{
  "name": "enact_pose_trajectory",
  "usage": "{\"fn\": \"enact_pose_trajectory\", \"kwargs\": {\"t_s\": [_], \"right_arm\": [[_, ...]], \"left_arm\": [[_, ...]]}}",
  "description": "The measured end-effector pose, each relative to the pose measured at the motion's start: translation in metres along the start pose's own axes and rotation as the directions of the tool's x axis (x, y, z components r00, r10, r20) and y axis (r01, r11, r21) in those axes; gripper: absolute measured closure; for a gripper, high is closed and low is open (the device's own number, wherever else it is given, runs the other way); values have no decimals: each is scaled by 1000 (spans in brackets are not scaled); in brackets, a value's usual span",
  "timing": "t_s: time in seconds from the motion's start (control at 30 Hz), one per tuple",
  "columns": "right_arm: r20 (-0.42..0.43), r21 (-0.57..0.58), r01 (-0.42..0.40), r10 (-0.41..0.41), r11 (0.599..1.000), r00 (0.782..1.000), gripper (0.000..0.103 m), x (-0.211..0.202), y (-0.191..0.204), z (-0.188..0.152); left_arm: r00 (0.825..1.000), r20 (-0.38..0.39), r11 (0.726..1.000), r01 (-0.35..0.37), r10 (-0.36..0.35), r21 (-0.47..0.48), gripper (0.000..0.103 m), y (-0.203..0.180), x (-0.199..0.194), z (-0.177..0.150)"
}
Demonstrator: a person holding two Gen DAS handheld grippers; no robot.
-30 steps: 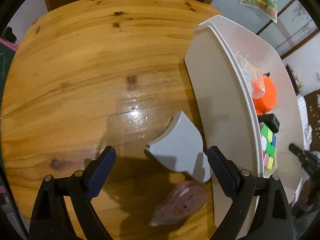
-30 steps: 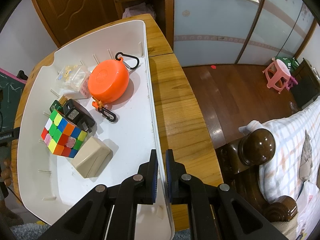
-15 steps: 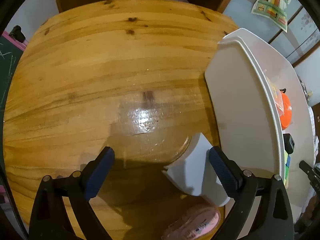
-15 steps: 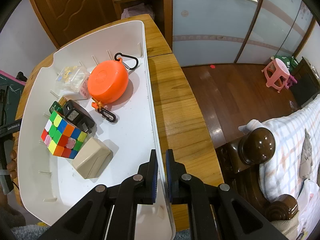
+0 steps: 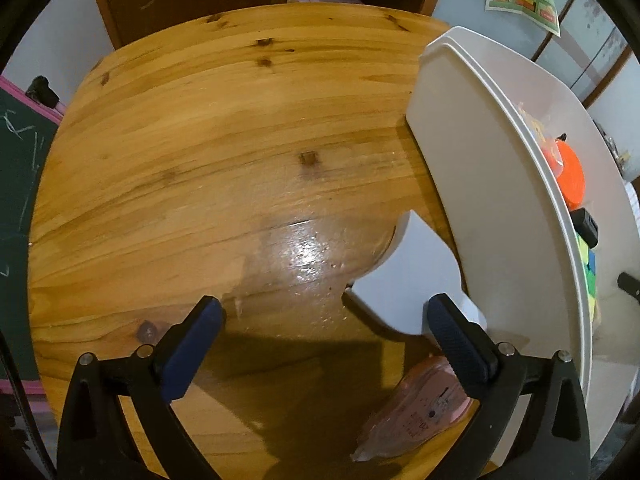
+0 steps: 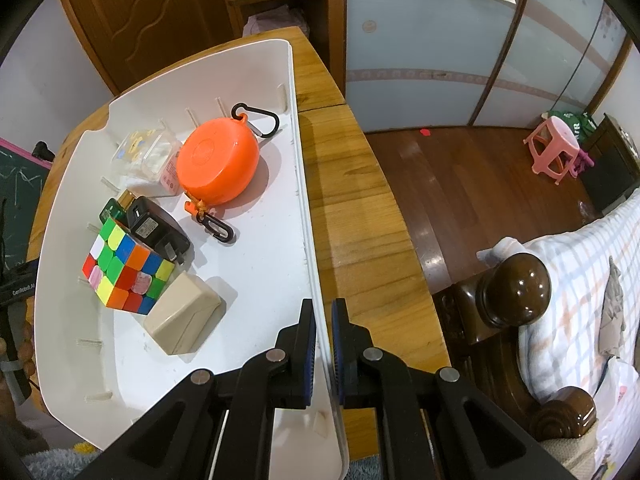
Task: Organize rigid objects
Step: 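Move the left tool back toward the pink correction-tape dispenser, then grasp the pink correction-tape dispenser with the left tool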
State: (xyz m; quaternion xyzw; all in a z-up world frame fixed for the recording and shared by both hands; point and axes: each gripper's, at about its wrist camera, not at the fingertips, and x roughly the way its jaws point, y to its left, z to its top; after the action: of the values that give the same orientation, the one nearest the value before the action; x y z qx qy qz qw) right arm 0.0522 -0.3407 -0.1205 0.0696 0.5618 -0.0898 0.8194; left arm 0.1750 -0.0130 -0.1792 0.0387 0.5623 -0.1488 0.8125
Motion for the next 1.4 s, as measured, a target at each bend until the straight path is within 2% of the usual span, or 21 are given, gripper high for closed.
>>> {"fn": "enact_pose_trajectory", "kwargs": {"t_s": [0.13,0.27,0.4,0.53,0.67,0.73,0.8,0.83,0.9,0.97,1.1,1.23,1.4], "right_arm": [[-1,4,-4,4,1000,1000,95,0,0,-1],[0,3,-4,4,1000,1000,95,0,0,0],[1,2,-4,4,1000,1000,96,0,0,-1],[1,1,-5,5,1000,1000,96,0,0,-1],[1,2,-5,5,1000,1000,96,0,0,-1],[0,2,-5,5,1000,1000,96,0,0,-1],[0,2,-4,4,1000,1000,96,0,0,-1],[0,1,-4,4,1000,1000,96,0,0,-1],[1,1,-4,4,1000,1000,96,0,0,-2],[1,3,-5,5,1000,1000,96,0,0,-1],[4,20,-25,25,999,1000,96,1,-2,-1],[4,37,-47,47,998,999,97,1,-5,0],[7,61,-64,63,996,998,97,2,-11,4]], "left_arm": [[1000,4,999,-28,27,38,0,-5,-3,-1],[1000,2,996,-22,22,86,2,-10,-8,-8],[999,11,989,36,-38,142,2,-13,-22,-20],[996,13,969,88,-94,233,2,-21,-37,-31],[995,-18,930,99,-99,354,4,-37,-42,-45],[996,-35,898,90,-82,431,10,-49,-42,-55],[996,-50,868,90,-75,489,24,-56,-38,-62],[996,-59,849,88,-67,521,28,-60,-36,-66],[997,-63,812,68,-38,579,31,-70,-33,-74],[998,-57,788,49,-18,613,30,-76,-30,-77],[999,-48,777,45,-19,628,31,-83,-30,-75],[999,-40,783,41,-21,620,31,-87,-31,-74],[999,-34,787,47,-32,616,37,-88,-32,-77]]}}
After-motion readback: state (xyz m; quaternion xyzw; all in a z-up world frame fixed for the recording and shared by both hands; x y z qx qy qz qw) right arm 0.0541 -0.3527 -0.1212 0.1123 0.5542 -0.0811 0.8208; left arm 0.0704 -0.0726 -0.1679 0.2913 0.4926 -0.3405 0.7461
